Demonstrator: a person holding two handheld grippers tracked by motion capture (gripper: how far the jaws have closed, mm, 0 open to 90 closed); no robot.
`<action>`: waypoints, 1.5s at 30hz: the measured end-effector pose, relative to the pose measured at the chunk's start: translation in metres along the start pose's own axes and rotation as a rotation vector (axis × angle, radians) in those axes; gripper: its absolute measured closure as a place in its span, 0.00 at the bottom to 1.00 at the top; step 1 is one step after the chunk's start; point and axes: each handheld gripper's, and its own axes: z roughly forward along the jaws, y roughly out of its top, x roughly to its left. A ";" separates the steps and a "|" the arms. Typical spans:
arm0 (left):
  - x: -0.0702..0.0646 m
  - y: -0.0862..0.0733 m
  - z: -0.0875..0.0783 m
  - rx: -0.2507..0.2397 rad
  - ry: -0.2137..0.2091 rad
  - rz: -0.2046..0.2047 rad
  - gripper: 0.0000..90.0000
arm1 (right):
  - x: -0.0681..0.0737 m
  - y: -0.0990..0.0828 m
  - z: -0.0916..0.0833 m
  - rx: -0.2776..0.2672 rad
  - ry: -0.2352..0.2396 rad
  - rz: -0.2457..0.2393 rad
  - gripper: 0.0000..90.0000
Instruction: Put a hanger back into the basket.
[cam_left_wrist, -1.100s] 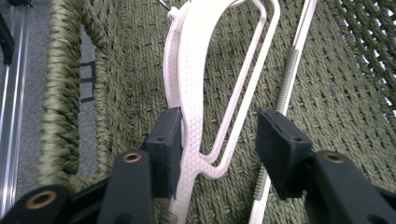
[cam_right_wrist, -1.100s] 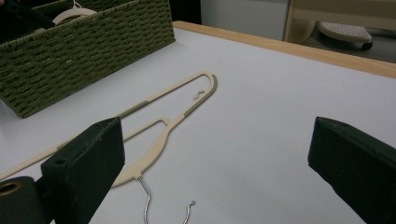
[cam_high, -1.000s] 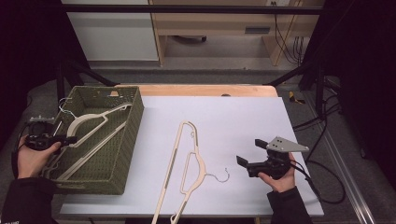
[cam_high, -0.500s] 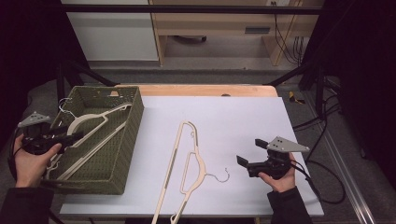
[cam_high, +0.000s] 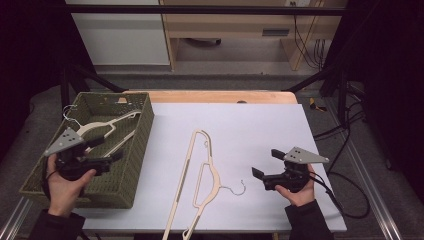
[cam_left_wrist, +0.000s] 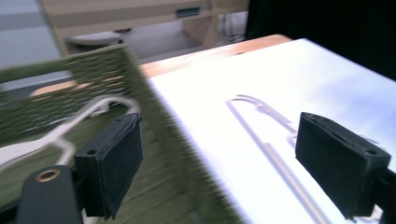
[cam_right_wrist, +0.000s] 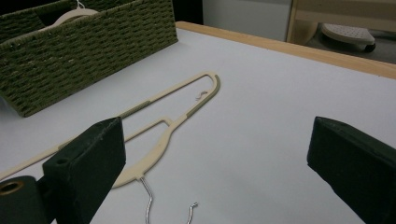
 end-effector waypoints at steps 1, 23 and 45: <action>-0.006 -0.001 0.003 -0.005 -0.014 0.005 0.16 | 0.000 0.000 0.000 0.003 0.001 -0.001 0.06; -0.090 -0.038 0.057 0.026 -0.186 0.096 0.15 | 0.014 -0.008 0.021 0.066 0.044 -0.029 0.10; -0.102 -0.062 0.084 0.120 -0.210 0.109 0.15 | 0.036 -0.040 0.067 0.303 0.095 -0.082 0.48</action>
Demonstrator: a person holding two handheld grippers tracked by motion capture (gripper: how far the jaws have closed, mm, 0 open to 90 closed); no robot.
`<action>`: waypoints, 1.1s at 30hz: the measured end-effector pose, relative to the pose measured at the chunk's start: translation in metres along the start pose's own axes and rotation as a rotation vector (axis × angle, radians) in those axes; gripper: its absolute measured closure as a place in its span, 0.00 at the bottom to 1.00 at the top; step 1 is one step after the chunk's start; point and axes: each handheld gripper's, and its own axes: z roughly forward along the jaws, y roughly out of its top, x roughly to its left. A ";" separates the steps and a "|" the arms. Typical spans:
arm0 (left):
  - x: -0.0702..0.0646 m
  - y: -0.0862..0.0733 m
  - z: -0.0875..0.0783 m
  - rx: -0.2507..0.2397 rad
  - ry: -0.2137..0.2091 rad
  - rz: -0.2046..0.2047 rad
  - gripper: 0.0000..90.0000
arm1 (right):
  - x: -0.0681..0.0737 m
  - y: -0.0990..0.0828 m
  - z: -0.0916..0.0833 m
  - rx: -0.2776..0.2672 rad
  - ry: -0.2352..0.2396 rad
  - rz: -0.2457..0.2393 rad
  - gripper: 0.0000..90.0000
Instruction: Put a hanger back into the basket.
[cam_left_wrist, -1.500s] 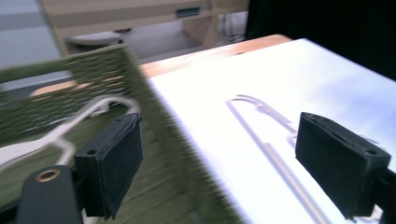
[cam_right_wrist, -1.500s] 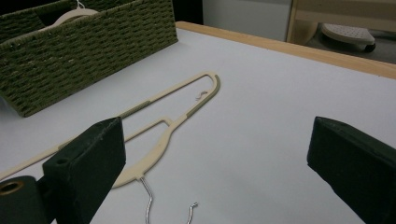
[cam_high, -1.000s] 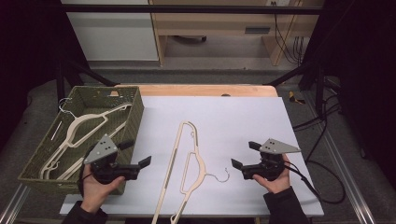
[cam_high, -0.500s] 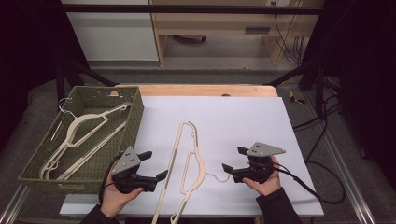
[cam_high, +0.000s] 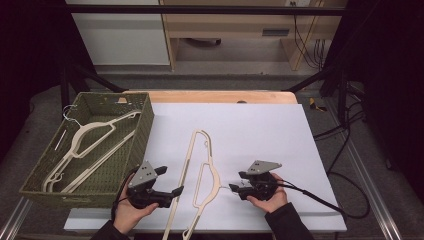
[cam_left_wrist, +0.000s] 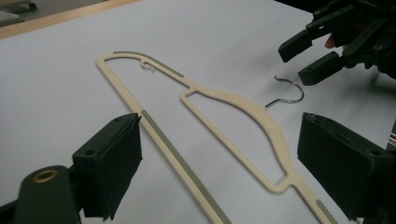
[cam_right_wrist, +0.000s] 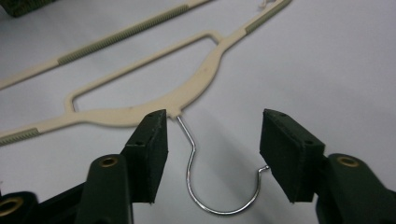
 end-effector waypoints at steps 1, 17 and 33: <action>0.000 0.000 0.000 0.001 -0.002 -0.001 0.15 | 0.000 -0.001 0.002 0.007 0.003 -0.005 0.50; -0.003 -0.003 0.003 0.010 -0.005 0.004 0.16 | 0.012 -0.010 0.018 0.132 0.007 -0.054 0.84; -0.031 0.011 0.038 0.079 -0.057 0.049 0.18 | 0.011 -0.006 0.019 0.176 0.014 -0.004 0.99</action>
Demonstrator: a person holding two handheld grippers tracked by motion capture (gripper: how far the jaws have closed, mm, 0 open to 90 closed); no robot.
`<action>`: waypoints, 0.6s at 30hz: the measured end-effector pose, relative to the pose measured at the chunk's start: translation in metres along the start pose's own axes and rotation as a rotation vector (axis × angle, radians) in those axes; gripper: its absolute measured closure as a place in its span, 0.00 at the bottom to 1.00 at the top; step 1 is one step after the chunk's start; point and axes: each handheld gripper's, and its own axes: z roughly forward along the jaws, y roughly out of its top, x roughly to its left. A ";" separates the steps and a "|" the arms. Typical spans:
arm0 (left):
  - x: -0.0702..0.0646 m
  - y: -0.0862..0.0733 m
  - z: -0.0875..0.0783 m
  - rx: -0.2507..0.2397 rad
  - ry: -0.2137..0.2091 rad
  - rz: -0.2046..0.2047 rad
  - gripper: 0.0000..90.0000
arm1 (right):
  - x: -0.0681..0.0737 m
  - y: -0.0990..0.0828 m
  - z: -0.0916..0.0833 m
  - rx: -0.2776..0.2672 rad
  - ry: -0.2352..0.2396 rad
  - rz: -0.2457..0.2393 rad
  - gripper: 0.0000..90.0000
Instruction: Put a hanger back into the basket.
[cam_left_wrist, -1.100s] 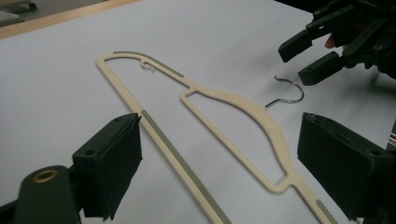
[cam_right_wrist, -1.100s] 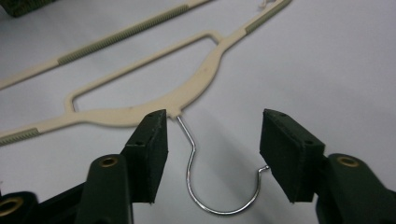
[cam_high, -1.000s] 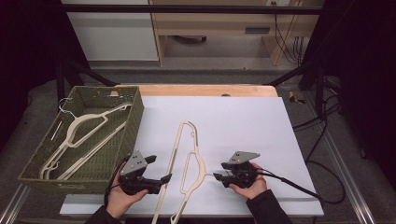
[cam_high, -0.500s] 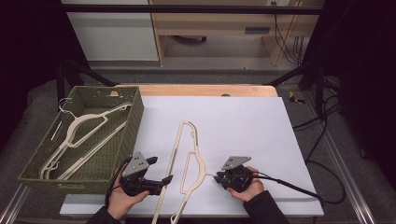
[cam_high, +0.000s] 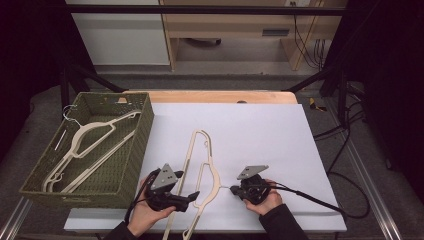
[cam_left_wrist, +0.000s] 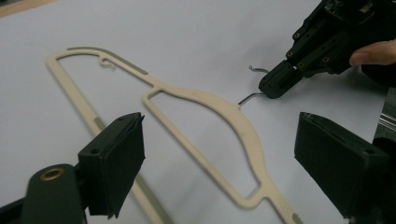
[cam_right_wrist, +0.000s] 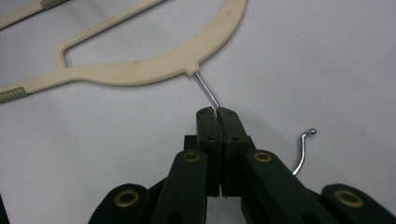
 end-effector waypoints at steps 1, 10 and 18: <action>-0.002 0.002 0.004 0.007 -0.004 0.003 0.18 | 0.000 0.000 0.000 0.000 0.001 0.000 0.99; -0.019 0.009 0.047 0.112 -0.045 0.010 0.23 | 0.003 0.008 -0.014 -0.018 0.007 -0.006 0.99; -0.024 0.004 0.069 0.214 -0.054 0.013 0.34 | 0.006 0.015 -0.024 -0.022 0.007 -0.029 0.99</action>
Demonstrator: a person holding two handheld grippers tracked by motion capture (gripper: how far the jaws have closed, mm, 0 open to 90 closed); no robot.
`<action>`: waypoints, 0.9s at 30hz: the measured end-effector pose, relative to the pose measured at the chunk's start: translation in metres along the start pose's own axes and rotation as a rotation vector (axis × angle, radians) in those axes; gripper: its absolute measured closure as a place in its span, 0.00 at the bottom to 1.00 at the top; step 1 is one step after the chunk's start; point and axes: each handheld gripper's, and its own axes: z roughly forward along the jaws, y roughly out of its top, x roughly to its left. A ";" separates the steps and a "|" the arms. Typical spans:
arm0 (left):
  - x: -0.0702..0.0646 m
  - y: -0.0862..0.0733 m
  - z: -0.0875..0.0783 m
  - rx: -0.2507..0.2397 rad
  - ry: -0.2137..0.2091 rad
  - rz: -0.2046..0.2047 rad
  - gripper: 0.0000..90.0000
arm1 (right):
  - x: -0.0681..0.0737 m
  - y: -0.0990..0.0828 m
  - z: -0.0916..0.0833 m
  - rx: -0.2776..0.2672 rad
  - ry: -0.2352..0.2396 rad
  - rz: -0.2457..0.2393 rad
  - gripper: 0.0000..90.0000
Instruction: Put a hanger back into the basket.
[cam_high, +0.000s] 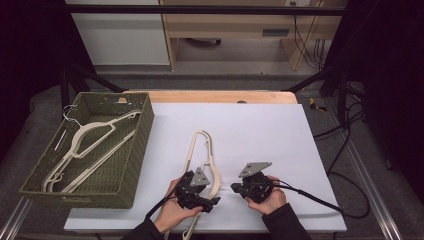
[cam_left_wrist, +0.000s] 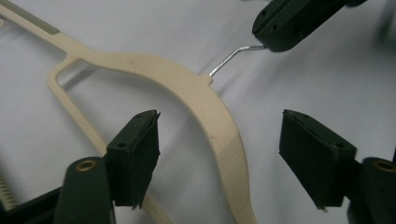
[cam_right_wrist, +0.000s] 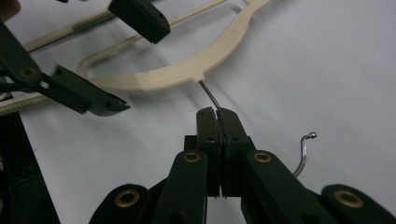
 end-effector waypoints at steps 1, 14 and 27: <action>0.000 0.000 0.001 0.006 0.002 0.004 0.35 | 0.000 0.000 -0.001 0.006 -0.004 -0.006 0.99; -0.004 0.001 0.011 0.045 0.000 0.012 0.57 | 0.006 0.008 -0.014 0.002 -0.015 -0.022 0.99; -0.006 0.001 0.009 0.043 -0.036 -0.044 0.78 | 0.008 0.012 -0.024 -0.043 -0.012 -0.033 0.99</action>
